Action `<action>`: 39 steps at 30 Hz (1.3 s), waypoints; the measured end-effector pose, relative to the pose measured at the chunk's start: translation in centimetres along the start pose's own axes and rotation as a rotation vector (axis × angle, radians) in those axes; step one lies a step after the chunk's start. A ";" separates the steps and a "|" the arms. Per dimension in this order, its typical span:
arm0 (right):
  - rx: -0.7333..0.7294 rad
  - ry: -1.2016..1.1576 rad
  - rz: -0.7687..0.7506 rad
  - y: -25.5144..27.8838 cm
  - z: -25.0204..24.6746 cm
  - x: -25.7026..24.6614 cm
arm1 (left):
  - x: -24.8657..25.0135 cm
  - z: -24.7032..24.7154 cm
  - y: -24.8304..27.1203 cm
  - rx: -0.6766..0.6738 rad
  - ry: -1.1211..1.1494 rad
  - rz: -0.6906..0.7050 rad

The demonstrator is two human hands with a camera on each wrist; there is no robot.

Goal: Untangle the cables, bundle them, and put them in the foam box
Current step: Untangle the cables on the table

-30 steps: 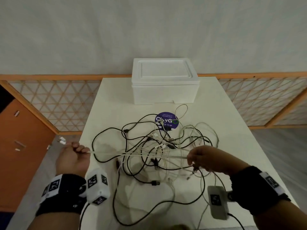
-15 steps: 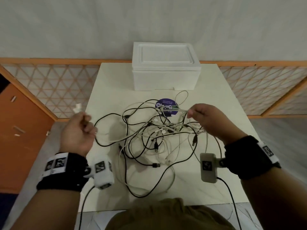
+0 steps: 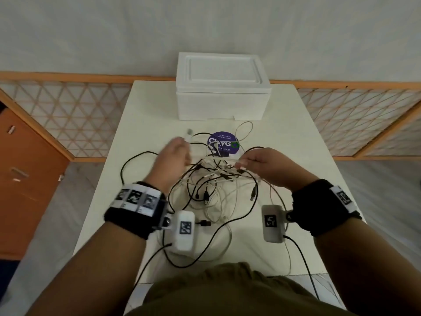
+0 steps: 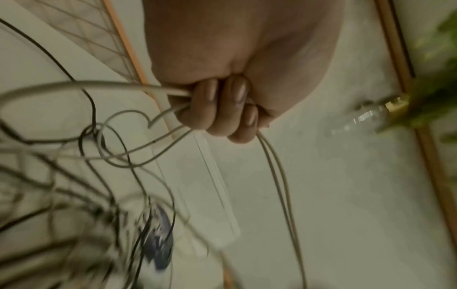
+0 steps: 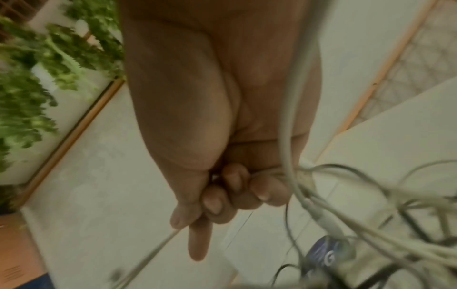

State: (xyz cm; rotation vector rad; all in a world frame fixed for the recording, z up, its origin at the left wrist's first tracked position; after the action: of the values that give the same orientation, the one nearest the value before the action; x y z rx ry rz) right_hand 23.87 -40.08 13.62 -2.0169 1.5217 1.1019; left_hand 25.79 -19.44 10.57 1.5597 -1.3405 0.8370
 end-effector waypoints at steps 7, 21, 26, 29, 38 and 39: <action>-0.054 -0.018 0.189 0.7 0.3 7.9 | -0.9 -10.6 -1.7 0.415 0.573 -0.112; 0.335 0.176 0.104 0.5 -9.6 3.0 | -1.7 -6.9 -0.8 0.309 0.182 -0.075; 0.443 0.348 0.298 4.7 -14.4 6.6 | -3.5 -6.1 0.6 0.126 0.199 -0.116; 0.601 0.429 0.307 6.3 -16.4 7.2 | -3.9 -4.2 1.4 0.017 0.141 -0.137; 0.350 0.299 0.188 1.4 -6.5 5.1 | -2.6 -1.3 3.4 -0.070 0.638 -0.134; 0.239 0.182 0.087 0.2 -3.2 2.2 | -1.9 -0.6 3.6 -0.097 0.687 -0.118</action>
State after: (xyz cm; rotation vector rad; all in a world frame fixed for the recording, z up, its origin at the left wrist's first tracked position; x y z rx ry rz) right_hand 25.03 -43.82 13.92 -1.9440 1.7548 0.7413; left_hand 21.94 -18.25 9.73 1.1068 -0.7679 1.0849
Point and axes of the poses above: each hand's wrist, its own y-axis away from the middle knuckle, its own z-axis out of the palm, x = y × z, the point moved 9 cm from there along -y, towards the middle knuckle, and after that the axes turned 11 degrees about -y, right-handed, at the moved point
